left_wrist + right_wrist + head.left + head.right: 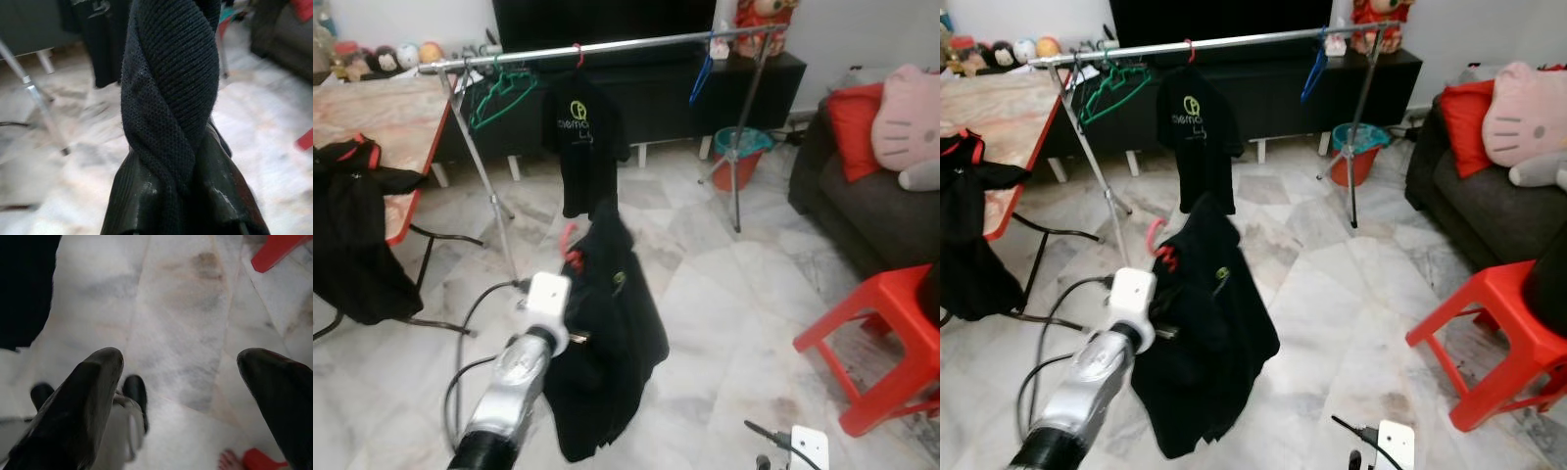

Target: Hang hanger

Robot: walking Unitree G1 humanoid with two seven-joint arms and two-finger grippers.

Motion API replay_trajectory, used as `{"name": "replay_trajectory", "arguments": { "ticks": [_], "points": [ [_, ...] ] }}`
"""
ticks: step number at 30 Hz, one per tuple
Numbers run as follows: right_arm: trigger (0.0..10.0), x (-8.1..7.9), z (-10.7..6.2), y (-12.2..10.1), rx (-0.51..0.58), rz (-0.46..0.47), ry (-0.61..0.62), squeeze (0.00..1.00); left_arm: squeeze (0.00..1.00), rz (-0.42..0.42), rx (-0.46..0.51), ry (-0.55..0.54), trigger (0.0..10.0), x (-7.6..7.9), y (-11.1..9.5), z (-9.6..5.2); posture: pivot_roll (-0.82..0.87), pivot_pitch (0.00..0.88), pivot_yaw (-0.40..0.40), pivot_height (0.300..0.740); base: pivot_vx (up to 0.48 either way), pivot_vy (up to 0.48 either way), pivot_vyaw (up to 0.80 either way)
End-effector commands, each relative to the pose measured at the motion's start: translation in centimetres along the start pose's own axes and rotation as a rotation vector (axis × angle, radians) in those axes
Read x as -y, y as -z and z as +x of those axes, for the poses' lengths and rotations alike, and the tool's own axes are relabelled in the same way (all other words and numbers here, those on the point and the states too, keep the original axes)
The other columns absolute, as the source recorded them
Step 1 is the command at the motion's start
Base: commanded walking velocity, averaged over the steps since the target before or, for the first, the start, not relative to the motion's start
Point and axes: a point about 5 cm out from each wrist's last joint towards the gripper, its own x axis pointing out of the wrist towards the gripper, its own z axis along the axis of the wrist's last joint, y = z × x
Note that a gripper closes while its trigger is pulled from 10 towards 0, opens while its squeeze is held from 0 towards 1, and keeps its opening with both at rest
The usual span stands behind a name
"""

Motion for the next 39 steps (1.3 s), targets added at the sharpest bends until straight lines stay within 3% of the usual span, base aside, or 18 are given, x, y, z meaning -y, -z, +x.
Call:
{"name": "replay_trajectory", "arguments": {
  "ticks": [1,3,7,9,17,21,29,35,39],
  "points": [
    [10.0,0.5,-0.1,0.5,-0.012,-0.024,-0.004,0.00,0.00,0.036,0.064,-0.032,10.0,-1.0,-0.9,-0.4,-0.09,0.000,0.007,0.732,0.266,0.000,0.00],
    [10.0,1.7,-0.4,1.9,-0.055,0.011,0.031,0.00,0.00,0.076,0.037,-0.065,10.0,-2.6,0.2,-1.8,-0.09,0.000,0.008,0.732,0.272,0.000,0.00],
    [10.0,2.8,-0.8,2.9,-0.083,0.021,0.054,0.00,0.00,0.136,0.012,-0.083,10.0,-4.1,1.0,-2.9,-0.08,0.000,0.012,0.732,0.274,0.000,0.00],
    [10.0,4.2,-1.3,4.1,-0.103,0.044,0.072,0.00,0.00,0.149,-0.019,-0.102,10.0,-5.3,1.9,-4.1,-0.08,0.000,0.017,0.732,0.276,0.000,0.00],
    [10.0,4.3,-1.2,3.8,-0.093,0.051,0.068,0.00,0.00,0.127,-0.009,-0.111,10.0,-4.6,1.7,-3.6,-0.07,0.000,0.018,0.732,0.290,0.000,0.00],
    [10.0,2.9,-0.7,2.5,-0.070,0.067,0.053,0.00,0.00,0.116,0.006,-0.102,10.0,-4.1,1.3,-3.1,-0.09,0.000,0.030,0.732,0.295,0.000,0.00],
    [10.0,0.8,-0.5,2.2,-0.064,0.084,0.020,0.00,0.00,0.103,0.011,-0.083,10.0,-3.3,1.0,-2.5,-0.09,0.000,0.038,0.732,0.325,0.000,0.00],
    [10.0,-0.1,-0.4,2.1,-0.059,0.081,0.010,0.00,0.00,0.094,0.012,-0.073,10.0,-2.9,0.9,-2.1,-0.10,0.000,0.044,0.732,0.359,0.000,0.00],
    [10.0,0.2,-0.4,1.9,-0.053,0.086,0.015,0.00,0.00,0.089,0.004,-0.073,10.0,-2.8,1.2,-2.1,-0.10,0.000,0.040,0.732,0.368,0.000,0.00]
  ]
}}
